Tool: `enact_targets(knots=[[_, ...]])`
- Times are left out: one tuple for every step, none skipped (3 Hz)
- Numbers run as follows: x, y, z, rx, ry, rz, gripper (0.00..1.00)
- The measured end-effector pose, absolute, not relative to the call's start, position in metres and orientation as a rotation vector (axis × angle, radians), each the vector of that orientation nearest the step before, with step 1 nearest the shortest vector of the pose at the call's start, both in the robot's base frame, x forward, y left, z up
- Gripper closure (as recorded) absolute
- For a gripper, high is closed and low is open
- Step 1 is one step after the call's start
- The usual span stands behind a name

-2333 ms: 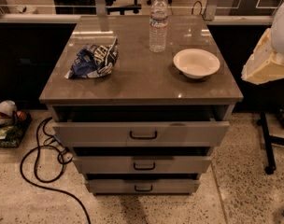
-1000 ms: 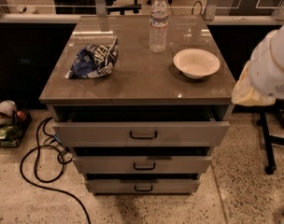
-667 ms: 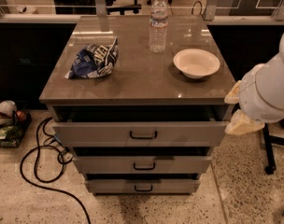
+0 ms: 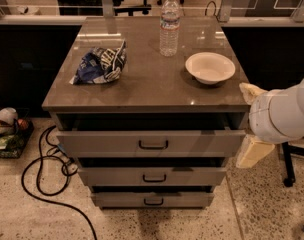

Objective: Open top drawer

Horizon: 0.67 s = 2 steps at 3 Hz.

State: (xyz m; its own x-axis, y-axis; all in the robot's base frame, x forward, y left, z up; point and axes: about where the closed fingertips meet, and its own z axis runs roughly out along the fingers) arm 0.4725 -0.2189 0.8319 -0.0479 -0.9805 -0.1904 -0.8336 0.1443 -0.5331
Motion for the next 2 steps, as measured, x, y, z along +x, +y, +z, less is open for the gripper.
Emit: enact_targets(knots=[[0.4779, -0.2172, 0.8356, -1.716, 1.899, -0.396, 0.13], [0.4773, -0.2166, 0.8357, -1.718, 1.900, -0.395, 0.38]])
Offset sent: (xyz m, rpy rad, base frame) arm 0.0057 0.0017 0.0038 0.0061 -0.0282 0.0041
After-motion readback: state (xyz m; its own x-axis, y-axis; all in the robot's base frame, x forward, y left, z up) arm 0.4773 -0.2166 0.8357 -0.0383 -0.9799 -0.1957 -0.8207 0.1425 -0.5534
